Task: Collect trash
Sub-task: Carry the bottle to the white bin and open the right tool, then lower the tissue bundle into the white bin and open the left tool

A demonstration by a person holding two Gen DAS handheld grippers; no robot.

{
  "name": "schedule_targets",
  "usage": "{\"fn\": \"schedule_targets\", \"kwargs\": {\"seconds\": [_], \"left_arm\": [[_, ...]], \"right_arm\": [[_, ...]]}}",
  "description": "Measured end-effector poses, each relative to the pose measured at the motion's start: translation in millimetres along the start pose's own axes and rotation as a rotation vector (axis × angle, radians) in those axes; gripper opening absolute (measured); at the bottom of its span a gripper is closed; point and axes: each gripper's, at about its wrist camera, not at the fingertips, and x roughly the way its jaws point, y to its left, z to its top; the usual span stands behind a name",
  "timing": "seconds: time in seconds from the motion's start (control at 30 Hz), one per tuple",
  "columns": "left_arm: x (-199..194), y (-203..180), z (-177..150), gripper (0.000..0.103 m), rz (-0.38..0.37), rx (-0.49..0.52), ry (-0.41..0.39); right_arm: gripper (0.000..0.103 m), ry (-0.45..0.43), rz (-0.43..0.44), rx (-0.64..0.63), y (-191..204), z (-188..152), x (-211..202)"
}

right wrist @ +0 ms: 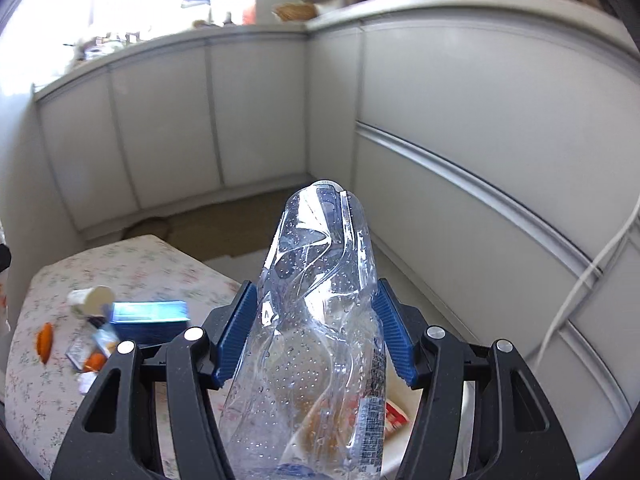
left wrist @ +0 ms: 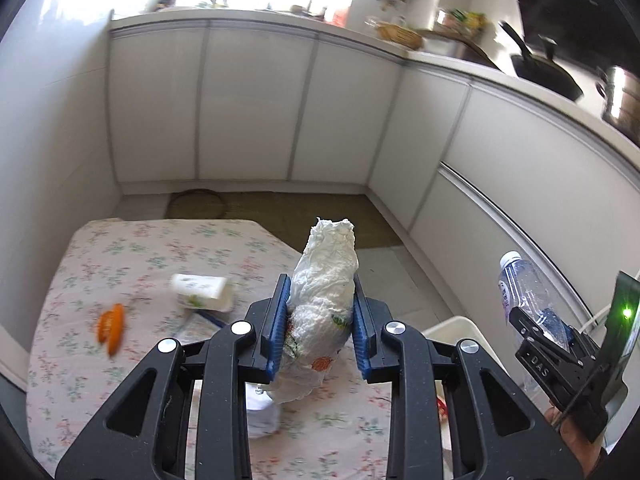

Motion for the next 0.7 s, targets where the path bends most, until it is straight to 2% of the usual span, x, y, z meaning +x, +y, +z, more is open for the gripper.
{"fn": "schedule_targets", "kwargs": {"seconds": [0.1,0.13,0.23,0.43,0.7], "left_arm": [[11.2,-21.0,-3.5,0.027,-0.045,0.015,0.027],[15.5,-30.6,-5.9,0.027,-0.059,0.023,0.034],[26.7,-52.9,-10.9,0.027,-0.105,0.040,0.054],[47.2,-95.4,-21.5,0.027,-0.192,0.062,0.091],[67.4,-143.0,-36.4,0.027,-0.274,0.091,0.132]], "right_arm": [[0.063,0.021,-0.035,0.016,-19.3,-4.7,6.6],[0.070,0.023,-0.049,0.023,-25.7,-5.8,7.5],[0.077,0.010,-0.083,0.043,-44.1,-6.6,6.4],[0.085,-0.033,-0.160,0.068,-86.3,-11.5,-3.6],[0.088,-0.032,-0.213,0.112,-128.0,-17.6,-6.2]]}}
